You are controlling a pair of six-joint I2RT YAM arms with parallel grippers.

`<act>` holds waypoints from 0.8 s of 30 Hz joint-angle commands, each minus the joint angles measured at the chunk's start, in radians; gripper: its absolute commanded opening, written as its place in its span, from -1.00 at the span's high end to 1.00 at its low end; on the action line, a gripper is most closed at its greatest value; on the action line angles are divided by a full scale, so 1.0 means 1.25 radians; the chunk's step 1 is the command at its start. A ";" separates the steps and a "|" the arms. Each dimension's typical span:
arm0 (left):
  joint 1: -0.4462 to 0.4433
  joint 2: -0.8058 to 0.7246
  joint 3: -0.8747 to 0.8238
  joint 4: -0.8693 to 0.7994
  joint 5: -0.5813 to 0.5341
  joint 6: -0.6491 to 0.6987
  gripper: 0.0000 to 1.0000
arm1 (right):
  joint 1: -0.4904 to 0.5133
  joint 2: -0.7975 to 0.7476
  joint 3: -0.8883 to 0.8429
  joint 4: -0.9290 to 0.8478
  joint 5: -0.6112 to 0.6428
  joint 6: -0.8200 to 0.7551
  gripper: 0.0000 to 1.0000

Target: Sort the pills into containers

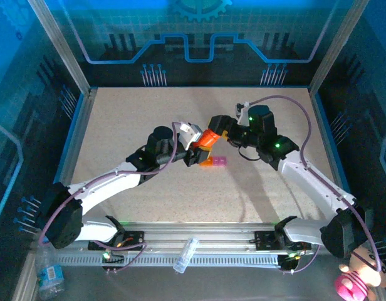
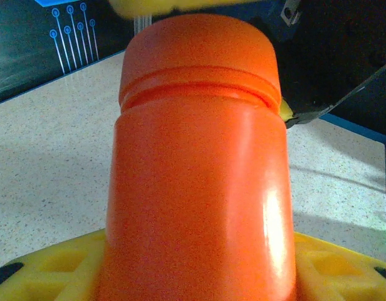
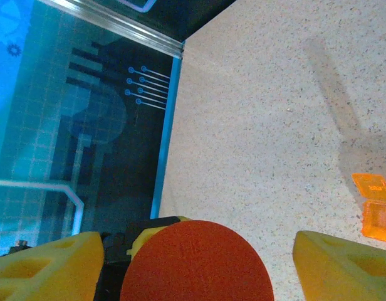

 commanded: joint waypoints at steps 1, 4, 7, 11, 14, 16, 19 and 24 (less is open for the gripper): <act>-0.007 0.009 0.033 0.011 -0.003 0.014 1.00 | 0.013 0.009 0.025 -0.002 0.010 0.000 -0.50; -0.007 0.010 0.035 0.011 -0.003 0.013 1.00 | 0.016 0.011 0.023 0.001 0.006 -0.005 -0.21; -0.008 0.011 0.037 0.015 -0.003 0.006 1.00 | 0.015 0.007 0.017 0.004 -0.002 -0.017 0.02; -0.008 0.007 0.036 0.030 0.005 -0.017 1.00 | 0.008 0.004 0.002 0.019 -0.037 -0.064 0.15; -0.007 -0.004 0.035 0.031 0.046 -0.038 1.00 | -0.028 -0.011 -0.037 0.100 -0.092 -0.164 0.15; -0.006 -0.011 0.037 0.031 0.090 -0.063 1.00 | -0.062 -0.024 -0.075 0.188 -0.150 -0.241 0.12; -0.002 -0.024 0.026 0.071 0.151 -0.124 1.00 | -0.111 -0.041 -0.137 0.340 -0.280 -0.294 0.09; 0.000 -0.034 0.008 0.148 0.203 -0.208 1.00 | -0.135 -0.034 -0.169 0.469 -0.383 -0.248 0.09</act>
